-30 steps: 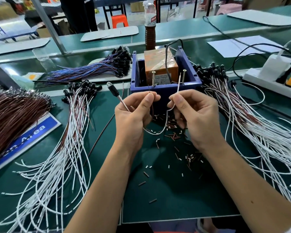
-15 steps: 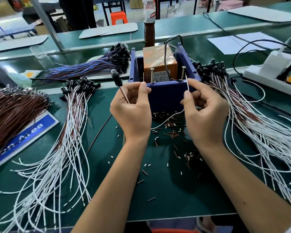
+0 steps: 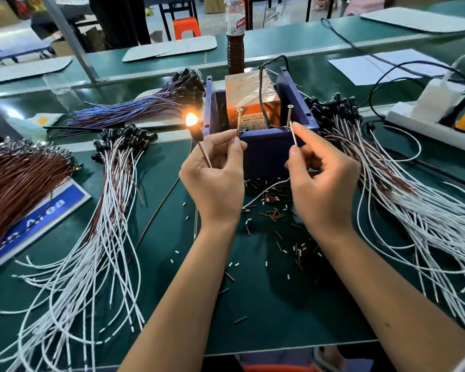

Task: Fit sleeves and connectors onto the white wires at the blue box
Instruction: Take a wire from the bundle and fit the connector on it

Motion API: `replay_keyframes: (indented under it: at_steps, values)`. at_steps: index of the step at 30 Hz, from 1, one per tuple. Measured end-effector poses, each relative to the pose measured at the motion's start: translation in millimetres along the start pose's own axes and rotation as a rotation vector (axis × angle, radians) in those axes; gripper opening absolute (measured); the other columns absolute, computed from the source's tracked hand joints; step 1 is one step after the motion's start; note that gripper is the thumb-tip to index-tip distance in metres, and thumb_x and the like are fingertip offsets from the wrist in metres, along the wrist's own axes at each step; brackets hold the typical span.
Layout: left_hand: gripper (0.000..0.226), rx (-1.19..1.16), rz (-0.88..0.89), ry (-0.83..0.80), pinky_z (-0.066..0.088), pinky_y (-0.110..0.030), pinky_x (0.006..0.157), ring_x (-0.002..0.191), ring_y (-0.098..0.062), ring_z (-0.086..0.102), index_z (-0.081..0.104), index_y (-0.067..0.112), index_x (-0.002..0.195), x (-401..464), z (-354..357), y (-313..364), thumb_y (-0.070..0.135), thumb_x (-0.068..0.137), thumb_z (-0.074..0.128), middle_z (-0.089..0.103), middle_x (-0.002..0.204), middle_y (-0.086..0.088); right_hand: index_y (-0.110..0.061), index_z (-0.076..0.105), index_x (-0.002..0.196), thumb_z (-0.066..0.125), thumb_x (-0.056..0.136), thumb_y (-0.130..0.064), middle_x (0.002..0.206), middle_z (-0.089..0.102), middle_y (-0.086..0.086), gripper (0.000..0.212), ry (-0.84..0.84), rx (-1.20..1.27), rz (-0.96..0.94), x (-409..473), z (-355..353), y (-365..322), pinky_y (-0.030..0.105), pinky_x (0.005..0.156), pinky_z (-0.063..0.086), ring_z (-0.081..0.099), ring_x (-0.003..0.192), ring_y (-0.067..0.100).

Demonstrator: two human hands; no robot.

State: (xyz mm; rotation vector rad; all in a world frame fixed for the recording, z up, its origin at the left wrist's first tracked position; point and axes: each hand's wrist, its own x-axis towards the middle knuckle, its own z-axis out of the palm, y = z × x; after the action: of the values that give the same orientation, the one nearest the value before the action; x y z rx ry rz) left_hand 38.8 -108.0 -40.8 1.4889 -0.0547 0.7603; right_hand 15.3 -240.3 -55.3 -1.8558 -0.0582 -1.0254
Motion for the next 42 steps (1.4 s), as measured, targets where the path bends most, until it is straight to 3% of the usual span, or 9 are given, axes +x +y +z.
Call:
replay_keyframes:
  at_steps: [15,21,27,30,34,37,39,40,42]
  values:
    - [0.009,0.005,0.002,0.003,0.055,-0.020,0.071,0.072,-0.017,0.073,0.078,0.004,0.094,-1,-2,2,0.000,0.091,0.070,0.077,0.079,-0.002,-0.013,0.073,0.132,0.063,0.099,-0.010,0.078,0.070,-0.009,0.035,-0.010,-0.004,0.018,-1,0,-1,0.031,0.063,0.057,0.068,0.068,0.012]
    - [0.011,-0.158,0.036,0.022,0.051,-0.023,0.065,0.065,-0.014,0.068,0.073,0.007,0.091,1,-7,17,-0.002,0.092,0.068,0.076,0.079,-0.007,-0.013,0.070,0.134,0.064,0.098,-0.010,0.075,0.071,0.000,0.036,0.039,0.049,0.094,7,-5,-4,0.037,0.063,0.057,0.067,0.065,0.019]
    - [0.006,-0.339,-0.072,-0.187,0.043,-0.015,0.054,0.058,-0.011,0.064,0.071,0.001,0.090,8,27,59,-0.003,0.092,0.067,0.075,0.079,-0.017,-0.023,0.070,0.134,0.062,0.097,-0.019,0.071,0.074,0.004,0.038,0.061,-0.050,0.147,44,-61,-2,0.050,0.062,0.061,0.068,0.056,0.024]
    - [0.008,-0.362,-0.130,-0.354,0.042,-0.011,0.051,0.052,-0.003,0.062,0.072,0.002,0.088,7,61,78,-0.005,0.090,0.067,0.075,0.077,-0.014,-0.029,0.076,0.120,0.066,0.091,-0.031,0.062,0.069,0.003,0.031,0.027,-0.224,0.124,67,-105,6,0.041,0.061,0.059,0.064,0.051,0.027]
    - [0.008,-0.267,-0.280,-0.493,0.041,-0.012,0.048,0.048,0.001,0.059,0.074,0.004,0.087,-2,112,90,0.001,0.092,0.069,0.077,0.075,-0.010,-0.046,0.072,0.117,0.065,0.088,-0.053,0.059,0.057,-0.021,0.031,0.182,-0.373,0.107,93,-153,7,0.037,0.070,0.056,0.053,0.054,0.006]
    - [0.022,-0.086,-0.337,-0.563,0.045,-0.022,0.062,0.069,-0.008,0.070,0.077,0.014,0.082,-10,146,93,0.021,0.099,0.065,0.078,0.075,0.000,-0.039,0.067,0.121,0.060,0.098,-0.055,0.077,0.059,-0.021,0.029,0.158,-0.485,-0.116,99,-165,-4,0.046,0.081,0.053,0.057,0.077,0.014]
    - [0.033,-0.093,-0.415,-0.561,0.049,-0.028,0.071,0.071,-0.018,0.069,0.076,0.014,0.078,-14,161,93,0.027,0.104,0.058,0.077,0.076,-0.002,-0.025,0.067,0.130,0.059,0.102,-0.045,0.108,0.067,0.001,0.035,0.011,-0.577,-0.339,96,-161,-10,0.042,0.099,0.046,0.057,0.104,0.024]
    - [0.037,-0.157,-0.472,-0.538,0.050,-0.033,0.074,0.070,-0.022,0.066,0.074,0.012,0.076,-15,168,93,0.026,0.105,0.055,0.076,0.076,-0.005,-0.018,0.064,0.137,0.058,0.103,-0.042,0.120,0.066,0.010,0.043,-0.096,-0.614,-0.360,94,-158,-12,0.039,0.103,0.041,0.055,0.114,0.027]
    - [0.041,-0.286,-0.588,-0.472,0.052,-0.036,0.074,0.068,-0.024,0.064,0.071,0.008,0.077,-15,178,91,0.027,0.107,0.050,0.072,0.076,-0.010,-0.024,0.046,0.156,0.053,0.106,-0.045,0.133,0.065,0.012,0.055,-0.349,-0.601,-0.145,91,-151,-12,0.038,0.105,0.042,0.057,0.122,0.029]
